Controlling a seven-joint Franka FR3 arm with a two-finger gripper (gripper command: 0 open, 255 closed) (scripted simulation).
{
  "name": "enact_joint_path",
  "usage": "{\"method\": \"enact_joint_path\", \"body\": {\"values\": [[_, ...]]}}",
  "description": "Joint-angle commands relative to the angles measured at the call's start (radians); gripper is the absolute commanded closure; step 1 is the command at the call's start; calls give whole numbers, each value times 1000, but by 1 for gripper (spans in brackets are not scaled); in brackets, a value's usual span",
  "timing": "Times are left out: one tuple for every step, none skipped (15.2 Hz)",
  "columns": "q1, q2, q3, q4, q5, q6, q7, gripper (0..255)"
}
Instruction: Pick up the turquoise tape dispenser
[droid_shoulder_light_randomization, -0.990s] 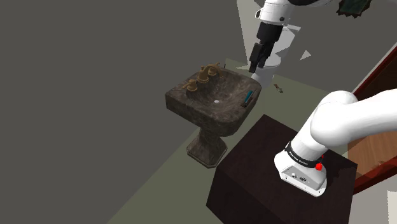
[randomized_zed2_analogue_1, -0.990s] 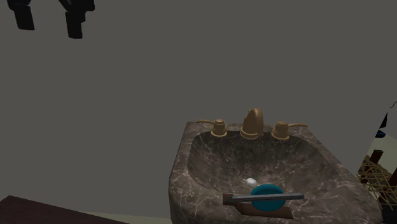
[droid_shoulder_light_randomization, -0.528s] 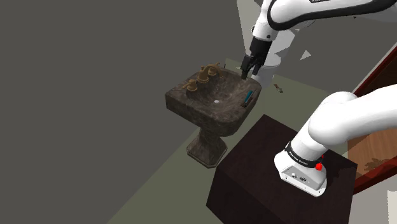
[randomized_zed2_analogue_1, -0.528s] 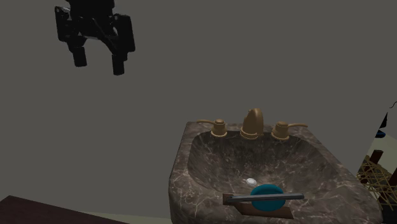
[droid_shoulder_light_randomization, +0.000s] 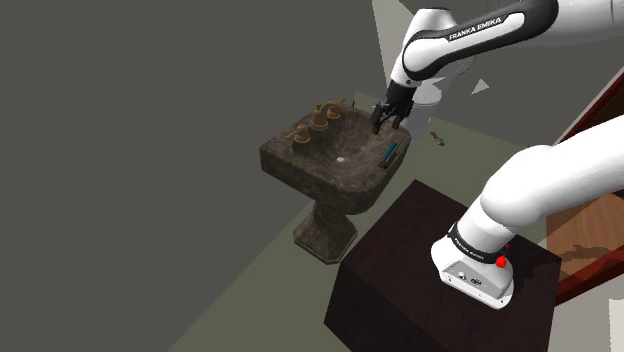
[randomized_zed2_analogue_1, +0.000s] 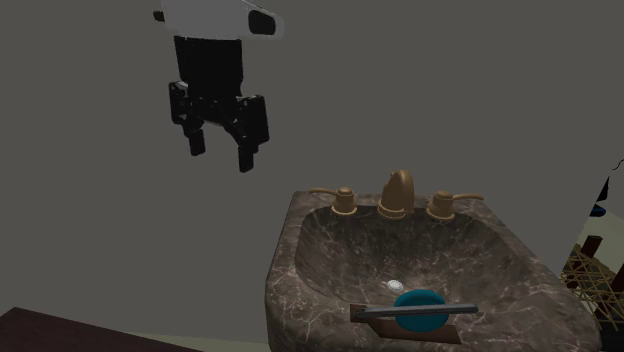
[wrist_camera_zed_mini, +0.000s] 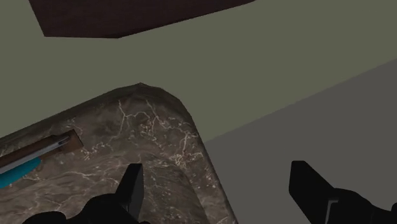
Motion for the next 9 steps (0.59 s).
{"method": "enact_joint_path", "body": {"values": [[-17,66,-16,-2,-2,83,7,0],[-25,98,-24,-3,-3,122,10,0],[-33,131,-33,-3,-2,160,13,0],[-40,164,-42,-1,0,198,15,0],[-47,199,-51,2,3,235,16,0],[-52,233,-60,6,8,272,17,0],[-58,269,-70,12,15,308,16,0],[-62,304,-80,18,23,343,14,0],[-66,341,-90,26,35,377,10,0]]}}
